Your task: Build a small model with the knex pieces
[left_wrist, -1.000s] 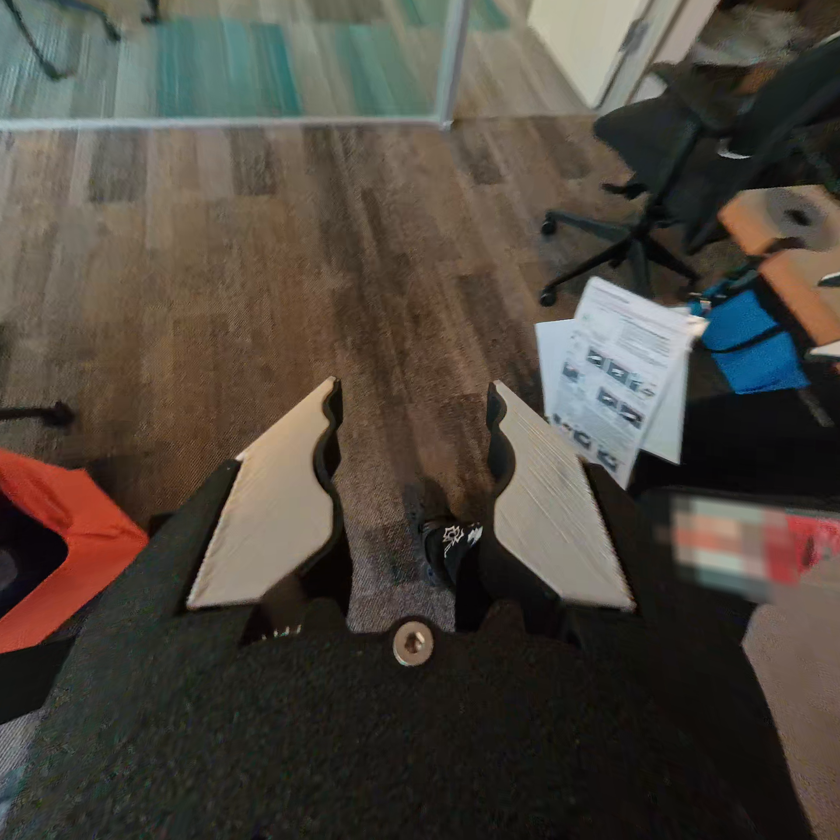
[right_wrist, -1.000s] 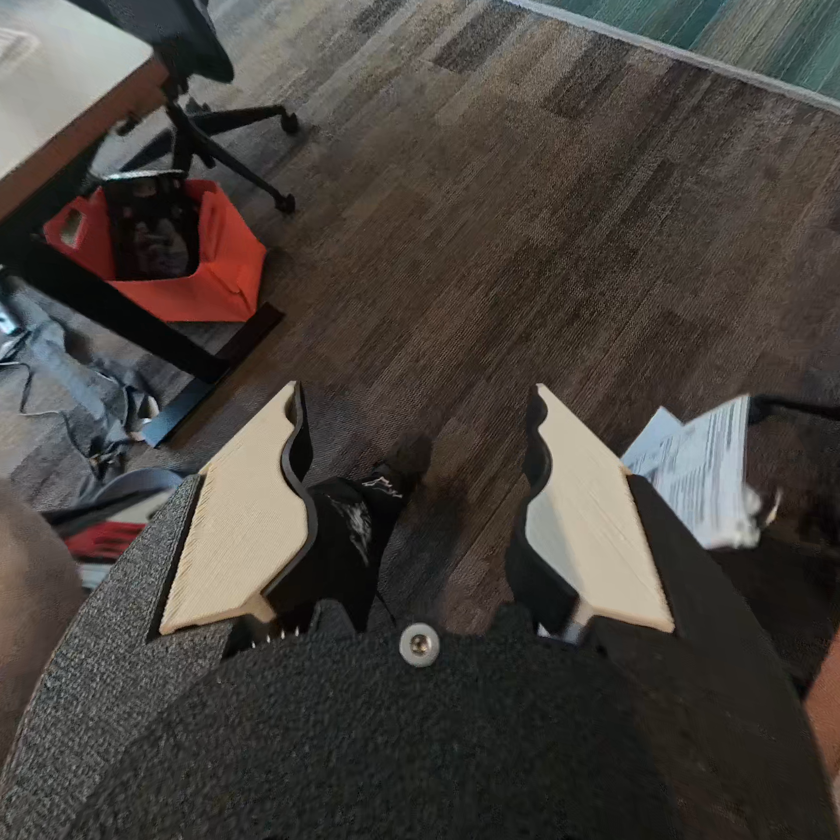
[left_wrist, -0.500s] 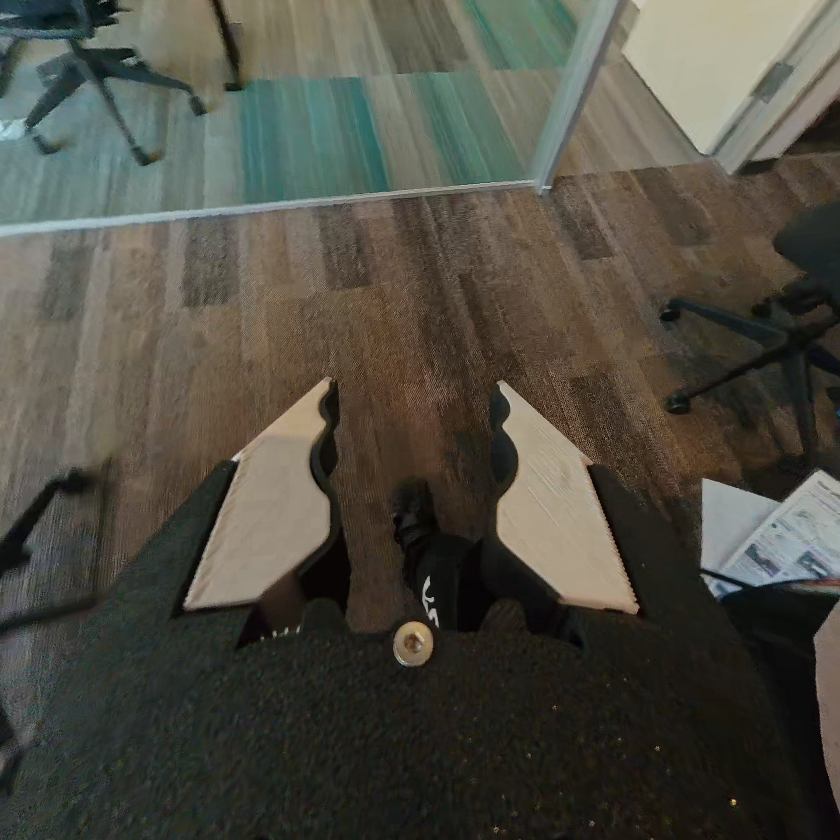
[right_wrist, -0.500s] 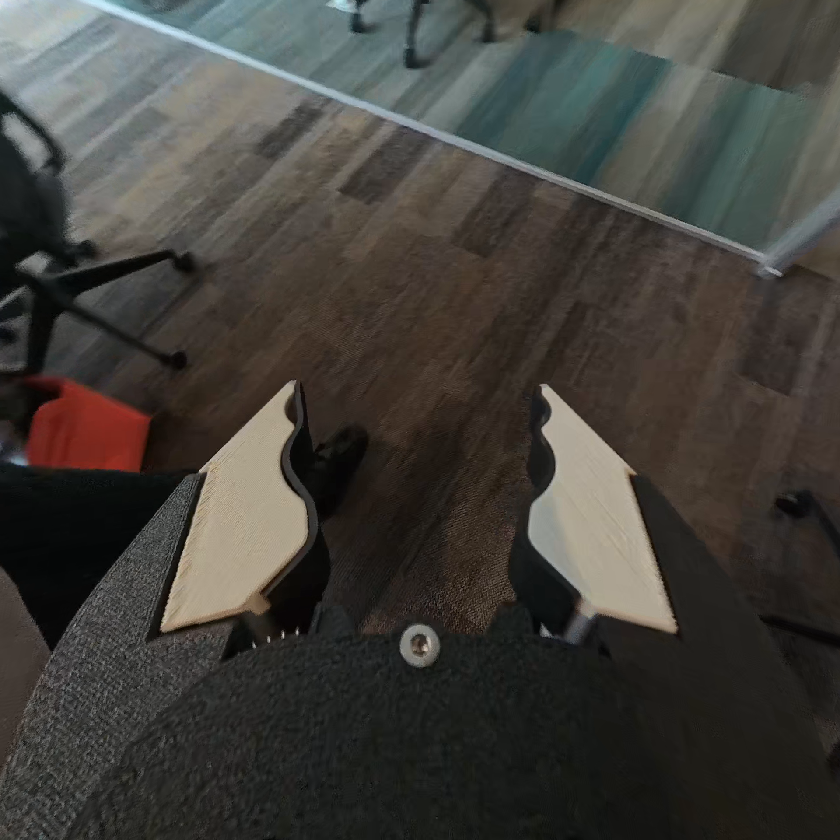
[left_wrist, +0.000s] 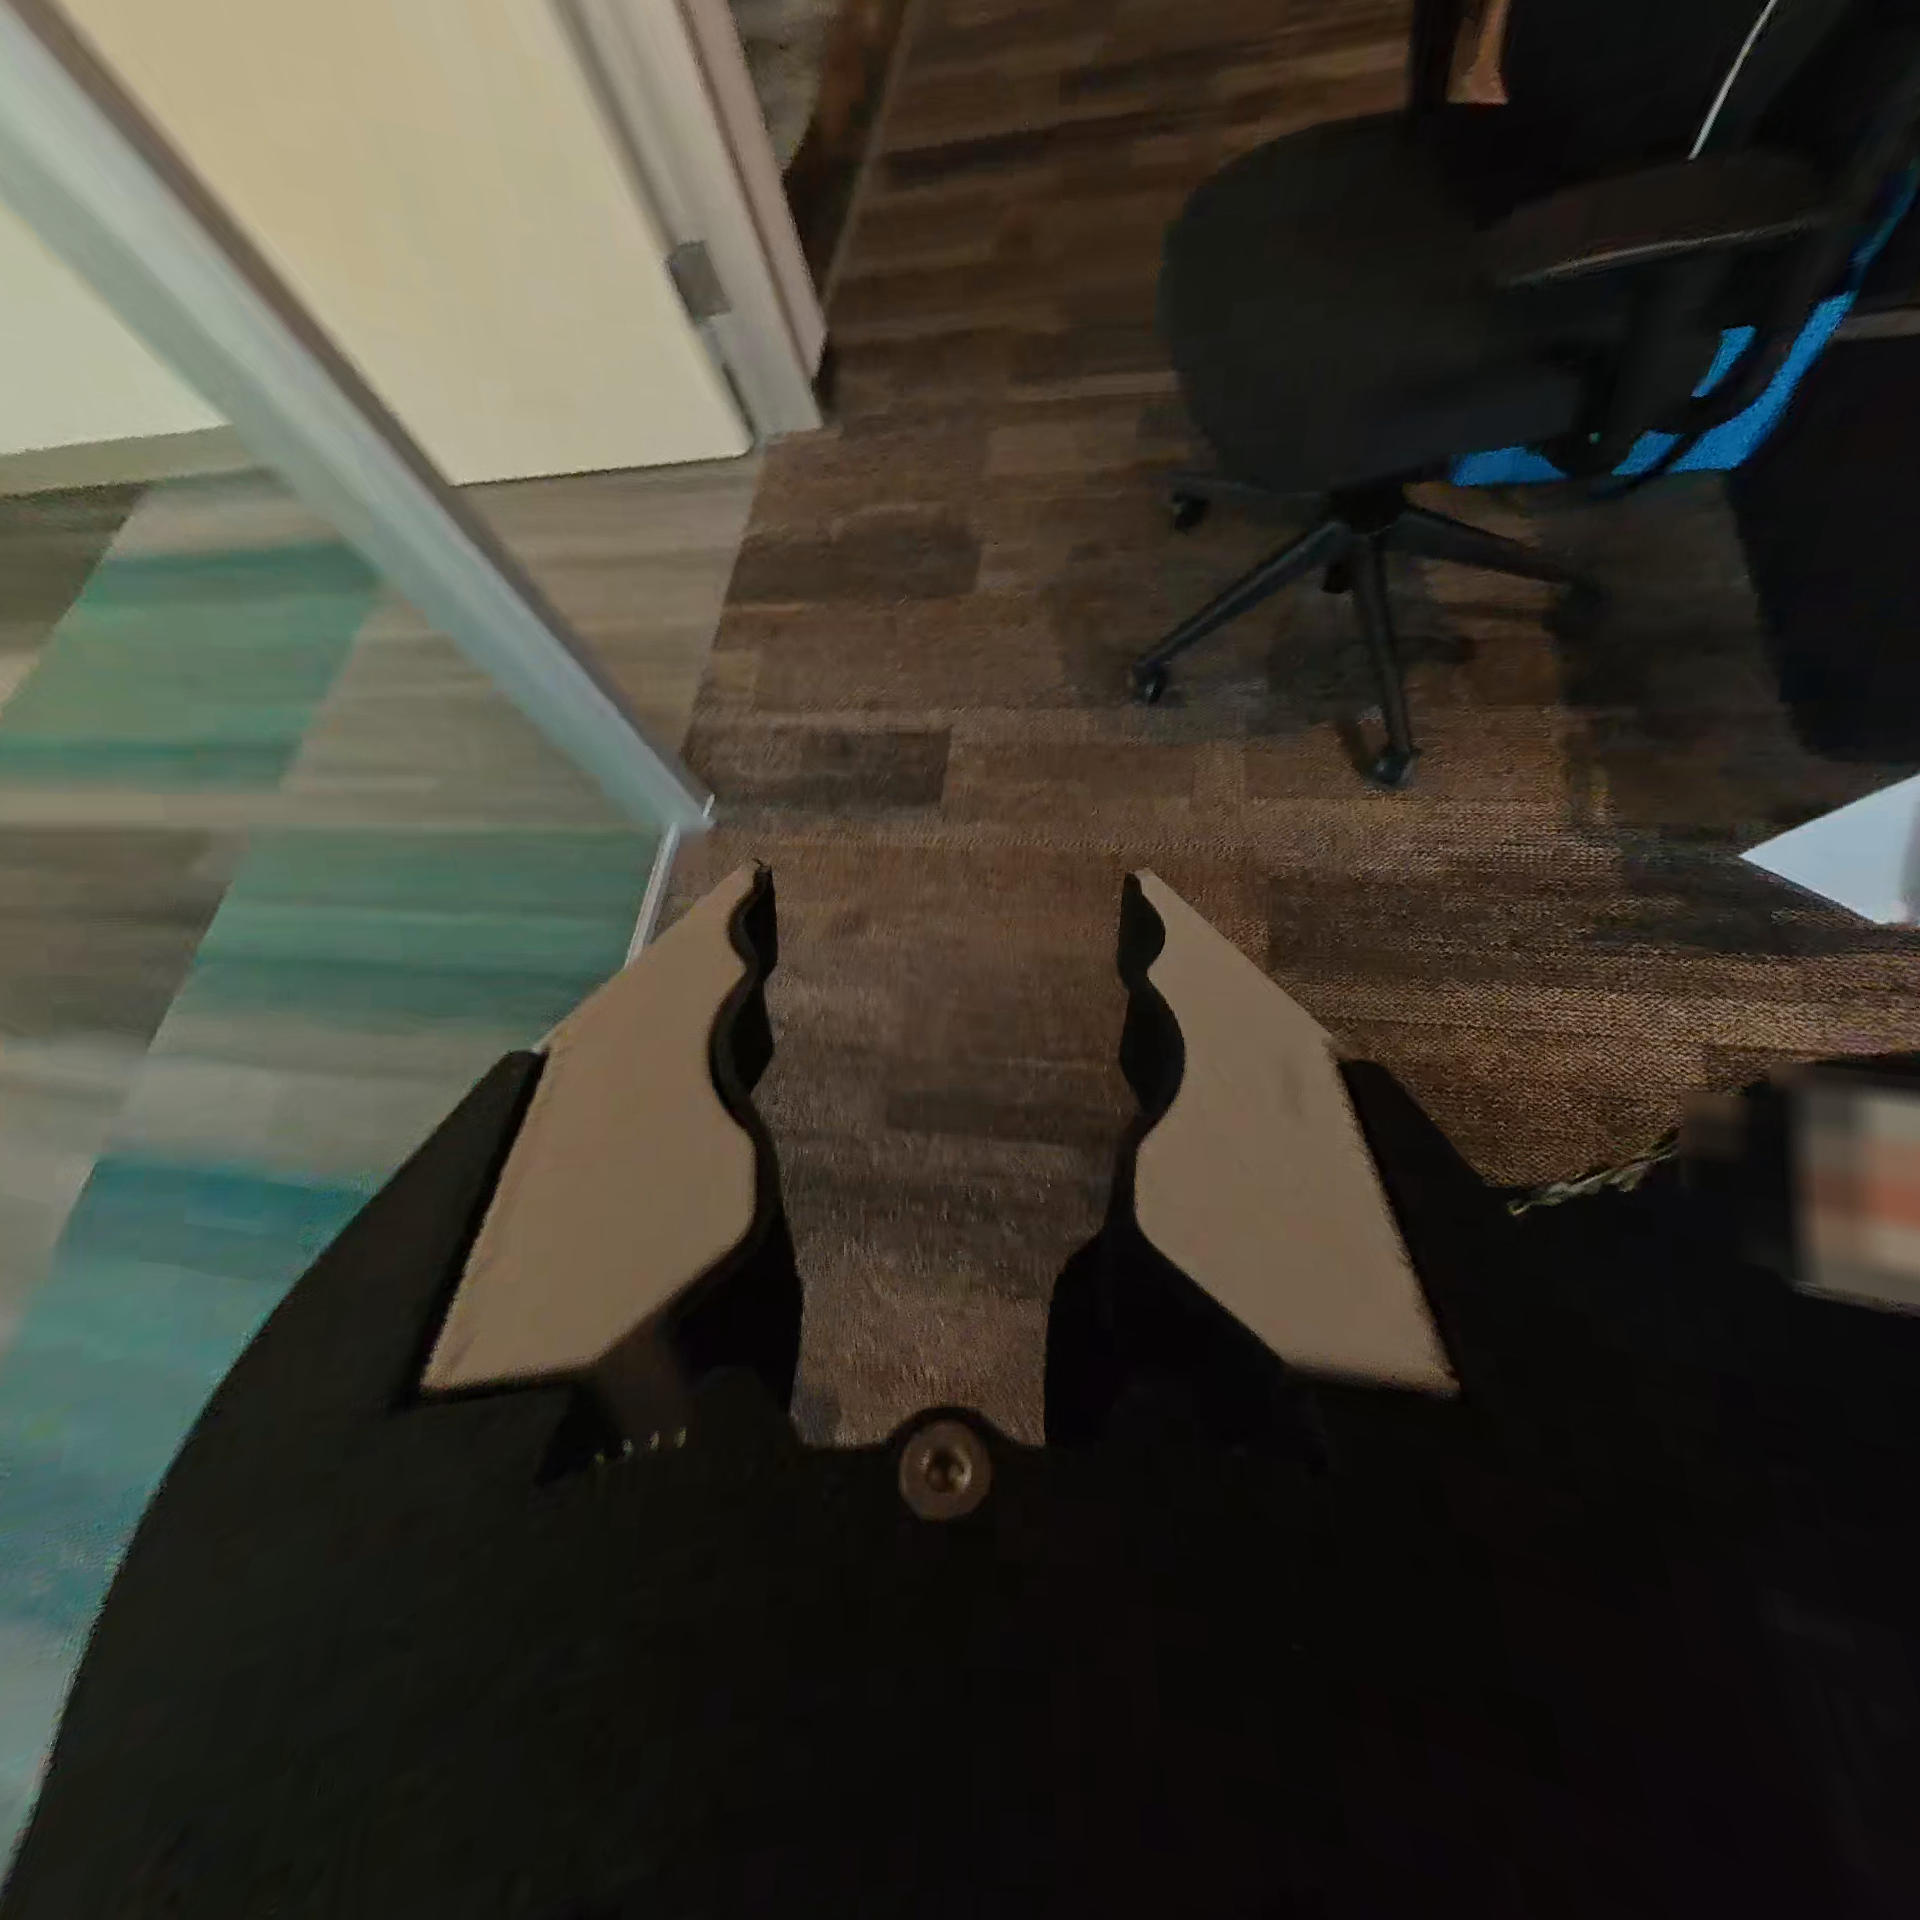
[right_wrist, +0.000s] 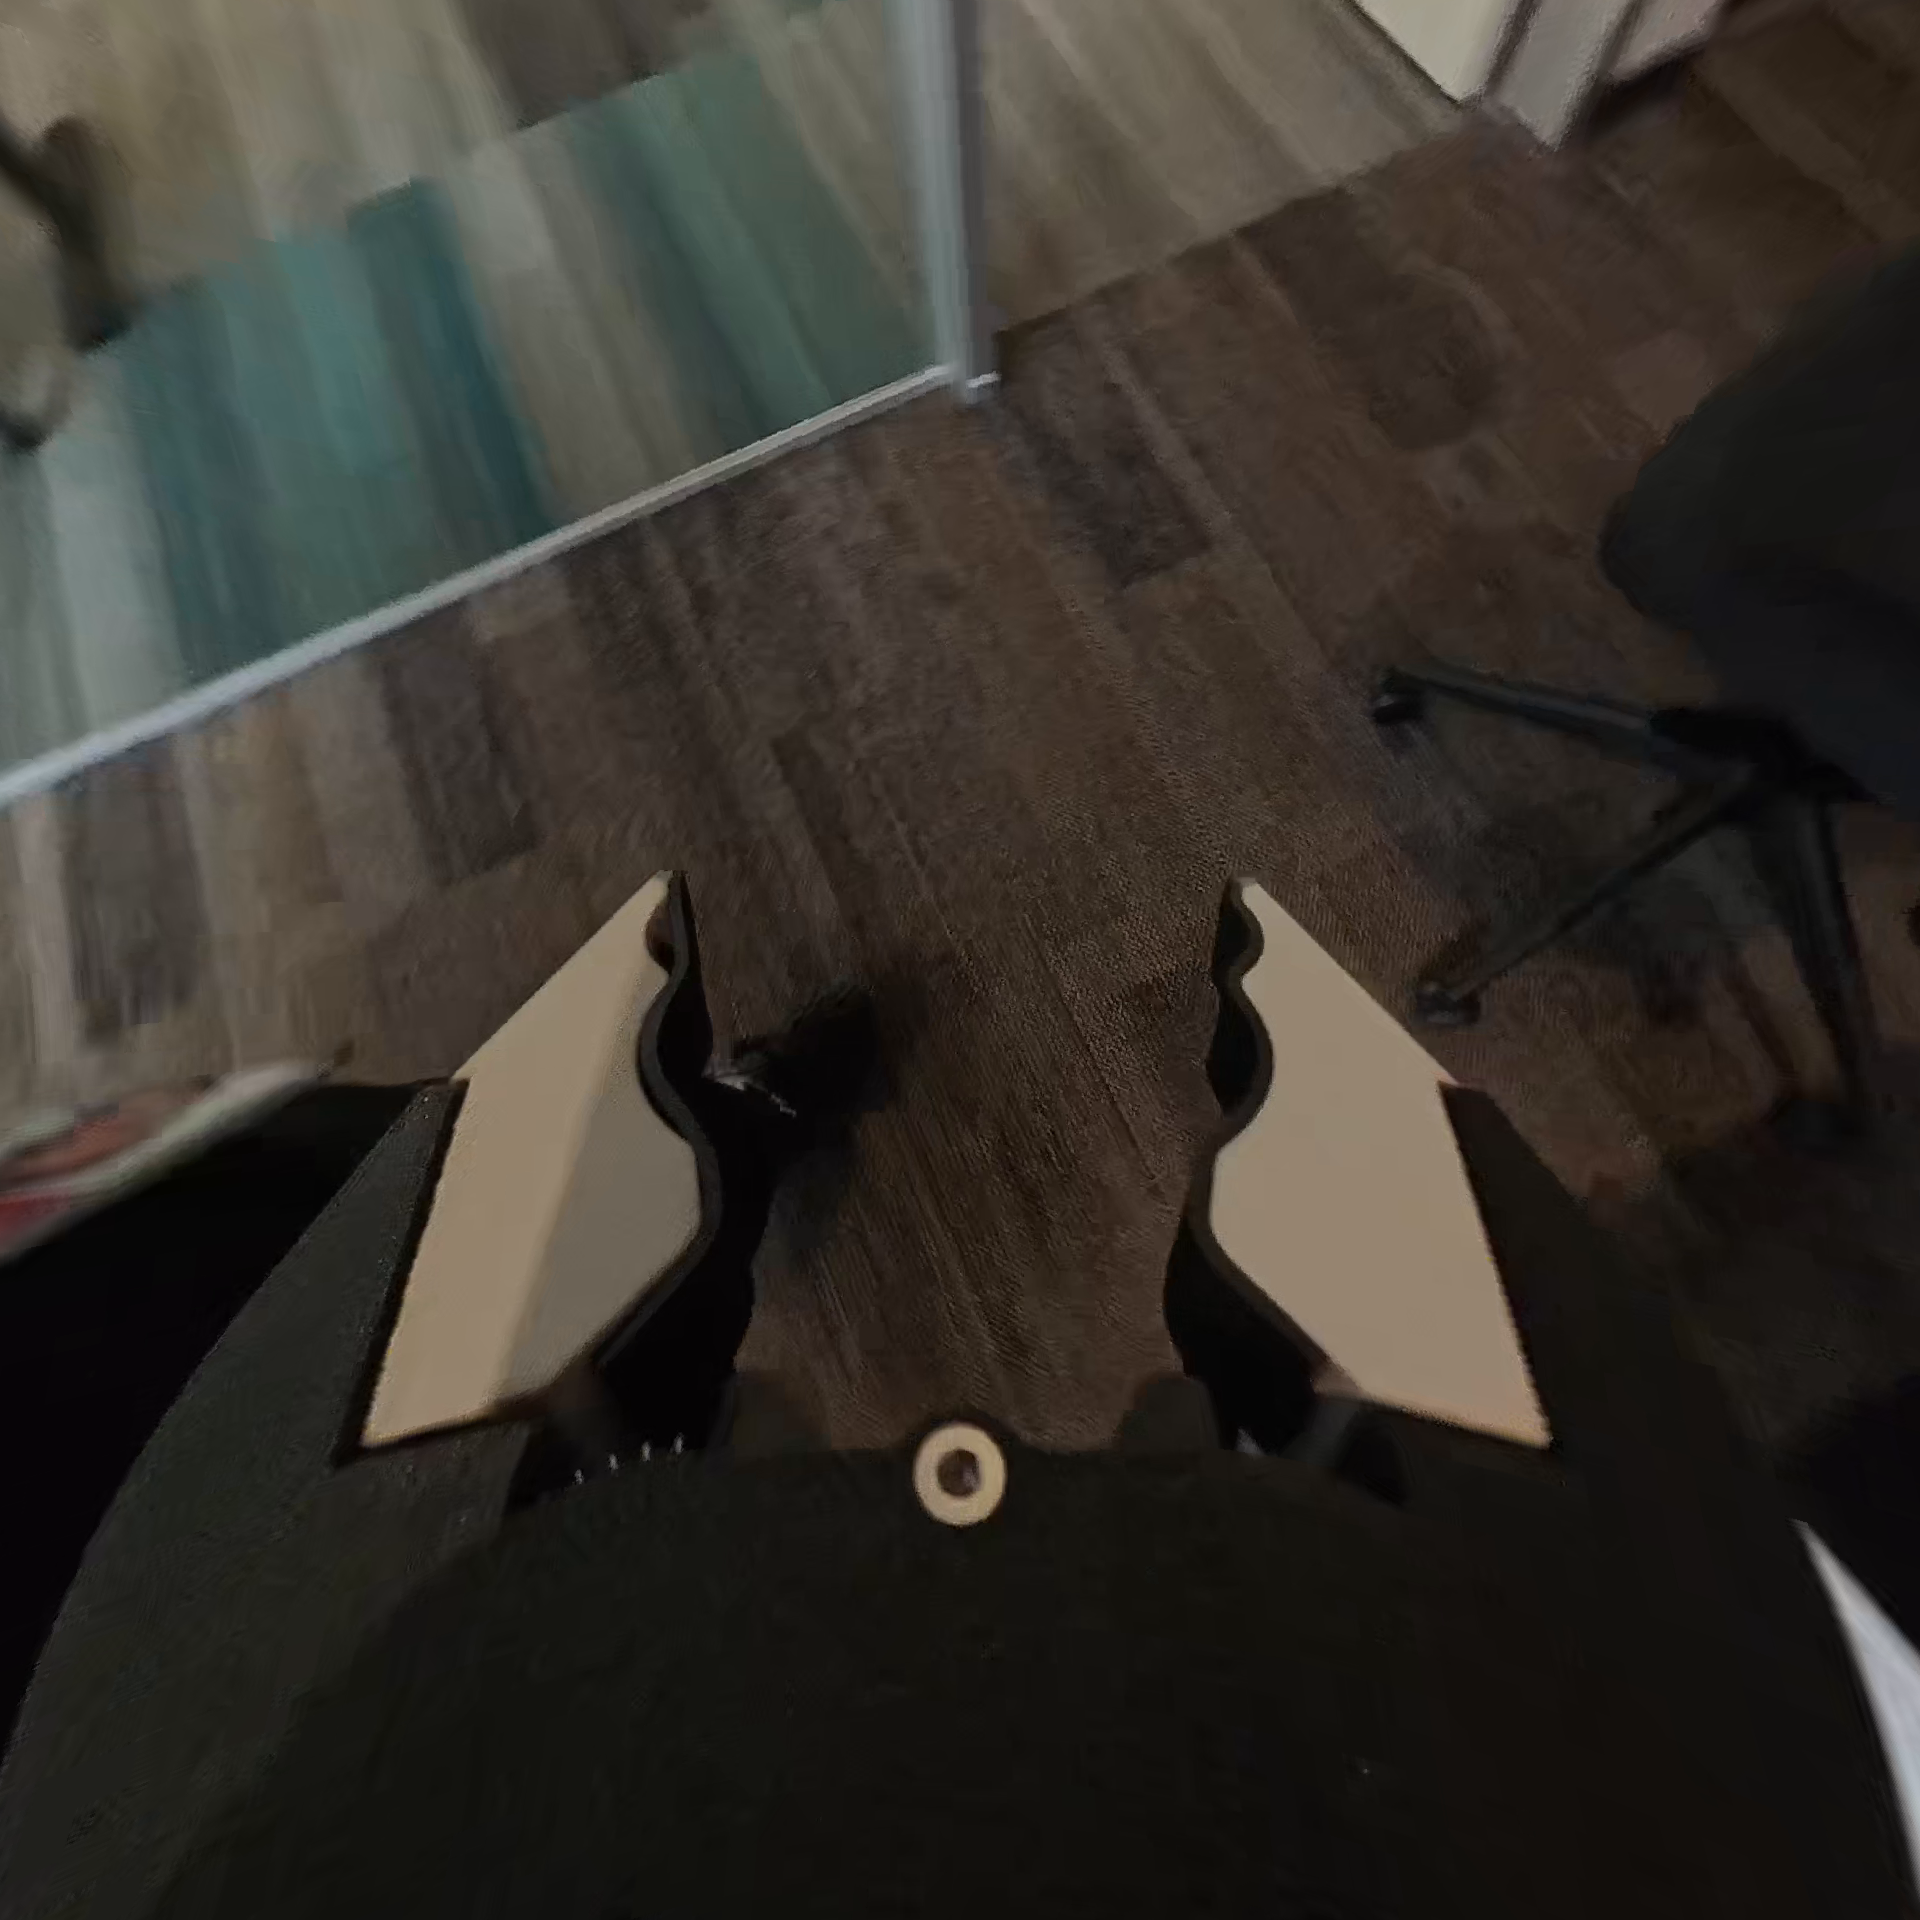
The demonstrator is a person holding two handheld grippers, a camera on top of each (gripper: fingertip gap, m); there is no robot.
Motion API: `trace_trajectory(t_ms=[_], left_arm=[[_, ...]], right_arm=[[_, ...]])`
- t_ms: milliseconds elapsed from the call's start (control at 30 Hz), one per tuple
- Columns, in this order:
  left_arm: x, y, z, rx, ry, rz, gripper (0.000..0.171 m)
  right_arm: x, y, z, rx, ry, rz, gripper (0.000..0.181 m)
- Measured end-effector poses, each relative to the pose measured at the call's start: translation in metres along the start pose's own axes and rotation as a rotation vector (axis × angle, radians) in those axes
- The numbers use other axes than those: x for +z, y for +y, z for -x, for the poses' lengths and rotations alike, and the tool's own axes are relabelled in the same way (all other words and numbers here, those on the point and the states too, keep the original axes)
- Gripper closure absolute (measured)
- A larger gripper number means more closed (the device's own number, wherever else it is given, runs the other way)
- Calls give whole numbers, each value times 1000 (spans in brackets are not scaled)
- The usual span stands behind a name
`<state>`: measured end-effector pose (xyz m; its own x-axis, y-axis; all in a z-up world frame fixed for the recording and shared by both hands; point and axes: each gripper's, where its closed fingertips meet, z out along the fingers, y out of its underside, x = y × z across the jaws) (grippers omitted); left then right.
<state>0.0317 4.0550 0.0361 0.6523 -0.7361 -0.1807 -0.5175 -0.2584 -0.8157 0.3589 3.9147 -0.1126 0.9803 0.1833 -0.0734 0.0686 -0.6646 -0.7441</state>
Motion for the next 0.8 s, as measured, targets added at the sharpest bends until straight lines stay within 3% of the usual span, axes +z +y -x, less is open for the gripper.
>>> trace_trajectory(t_ms=[133,267,333,467,600,733,800], left_arm=[[104,-55,30,38,199,-58,106],[170,-94,6,186,550,-66,106],[189,-96,-10,291,744,-53,106],[224,-51,-35,504,1092,3,106],[244,11,-54,709,1314,47,104],[215,60,-80,843,1467,58,104],[199,99,-97,891,1537,87,101]], right_arm=[[56,-18,-5,234,169,-20,82],[50,-43,5,351,409,-90,87],[38,-44,10,448,557,-123,87],[11,-11,48,640,899,-156,87],[12,44,140,868,1178,-164,87],[33,74,256,1066,1335,-161,85],[41,96,315,1148,1404,-133,84]])
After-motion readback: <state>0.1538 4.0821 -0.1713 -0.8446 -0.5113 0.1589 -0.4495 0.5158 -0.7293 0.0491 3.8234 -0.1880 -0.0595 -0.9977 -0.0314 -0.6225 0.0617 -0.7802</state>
